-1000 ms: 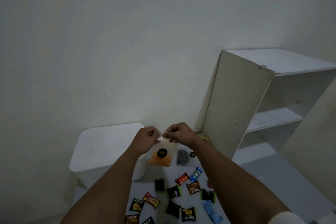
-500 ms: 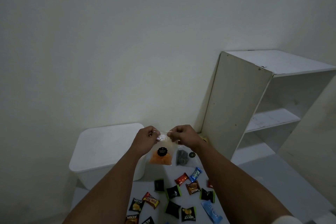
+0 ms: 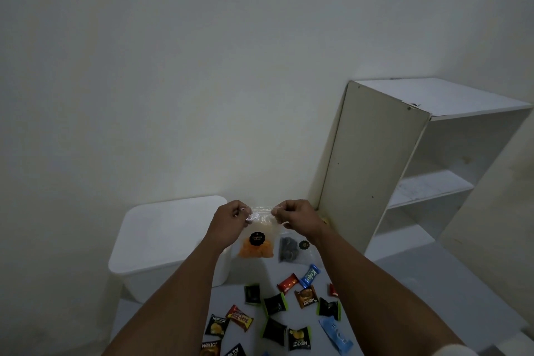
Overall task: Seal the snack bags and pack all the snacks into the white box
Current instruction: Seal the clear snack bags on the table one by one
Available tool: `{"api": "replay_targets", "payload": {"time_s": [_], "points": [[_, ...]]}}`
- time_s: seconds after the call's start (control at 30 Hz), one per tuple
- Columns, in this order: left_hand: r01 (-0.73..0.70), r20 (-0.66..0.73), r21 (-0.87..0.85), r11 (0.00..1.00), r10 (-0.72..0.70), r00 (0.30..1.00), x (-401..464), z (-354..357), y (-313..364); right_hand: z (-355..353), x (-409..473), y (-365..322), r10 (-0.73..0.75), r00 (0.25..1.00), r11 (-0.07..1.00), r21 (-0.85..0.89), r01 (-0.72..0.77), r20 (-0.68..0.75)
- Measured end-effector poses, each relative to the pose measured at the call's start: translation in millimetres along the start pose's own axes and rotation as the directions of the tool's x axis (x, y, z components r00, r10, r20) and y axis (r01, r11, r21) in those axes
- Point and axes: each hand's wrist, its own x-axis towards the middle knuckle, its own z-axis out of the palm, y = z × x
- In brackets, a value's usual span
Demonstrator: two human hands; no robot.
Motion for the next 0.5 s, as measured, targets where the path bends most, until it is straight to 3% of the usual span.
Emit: {"api": "replay_targets", "payload": {"time_s": [0.2, 0.5], "points": [[0.007, -0.007, -0.006, 1.0, -0.007, 1.0, -0.3, -4.8, -0.7, 0.0, 0.9, 7.3, 0.084, 0.996, 0.992, 0.093, -0.087, 0.034], [0.034, 0.006, -0.028, 0.999, -0.034, 0.999, -1.6, -7.7, -0.6, 3.2, -0.7, 7.2, 0.058, 0.998, 0.997, 0.051, -0.057, -0.01]]}}
